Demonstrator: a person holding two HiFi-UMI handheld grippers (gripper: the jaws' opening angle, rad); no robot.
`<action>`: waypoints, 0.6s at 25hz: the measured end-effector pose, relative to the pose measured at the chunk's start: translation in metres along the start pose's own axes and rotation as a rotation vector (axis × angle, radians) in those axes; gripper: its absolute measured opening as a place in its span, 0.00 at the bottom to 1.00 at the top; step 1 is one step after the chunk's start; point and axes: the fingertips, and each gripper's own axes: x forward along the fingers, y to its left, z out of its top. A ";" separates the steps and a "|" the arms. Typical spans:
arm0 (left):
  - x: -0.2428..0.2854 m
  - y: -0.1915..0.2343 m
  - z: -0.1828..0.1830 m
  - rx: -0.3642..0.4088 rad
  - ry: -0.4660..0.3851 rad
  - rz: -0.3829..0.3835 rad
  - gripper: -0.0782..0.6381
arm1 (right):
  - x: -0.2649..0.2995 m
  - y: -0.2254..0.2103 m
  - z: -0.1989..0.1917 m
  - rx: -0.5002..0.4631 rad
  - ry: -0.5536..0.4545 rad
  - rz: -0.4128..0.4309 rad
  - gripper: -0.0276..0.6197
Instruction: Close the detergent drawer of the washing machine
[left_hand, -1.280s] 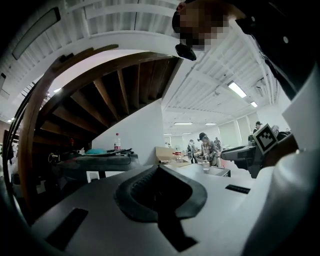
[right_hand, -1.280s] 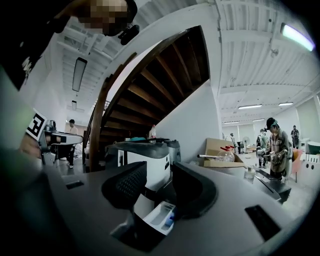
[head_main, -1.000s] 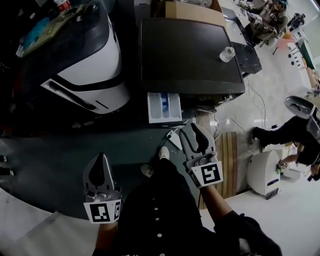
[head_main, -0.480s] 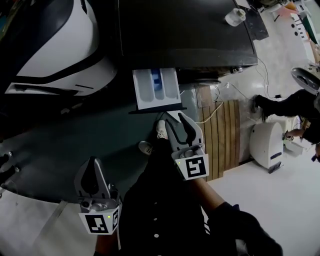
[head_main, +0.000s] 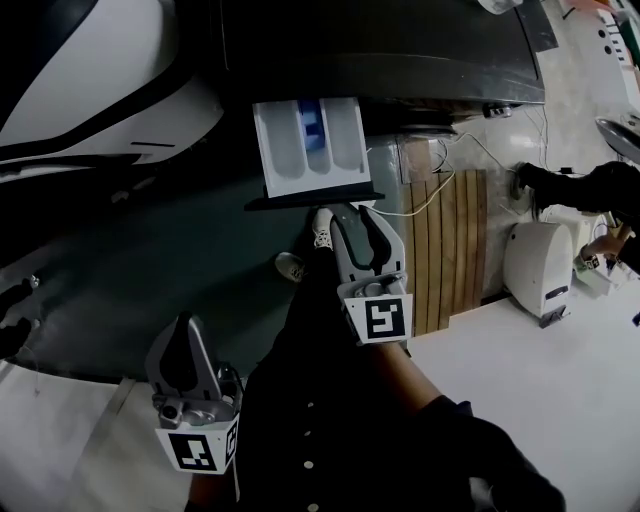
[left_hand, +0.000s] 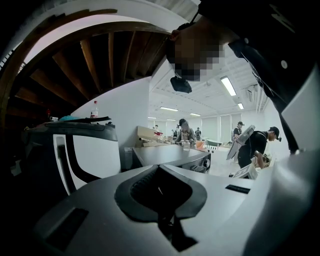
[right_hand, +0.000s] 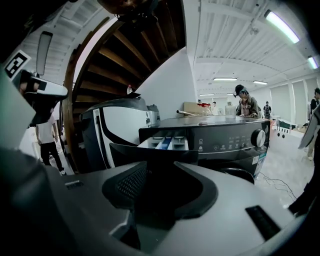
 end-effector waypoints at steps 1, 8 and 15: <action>0.001 0.000 -0.002 -0.001 0.004 0.001 0.12 | 0.001 -0.001 -0.003 0.003 0.004 -0.003 0.32; 0.003 -0.006 -0.010 -0.009 0.020 0.007 0.12 | 0.009 -0.005 -0.016 0.016 0.016 -0.012 0.32; 0.005 -0.009 -0.013 -0.019 0.034 0.019 0.12 | 0.012 -0.007 -0.015 0.017 0.003 -0.026 0.30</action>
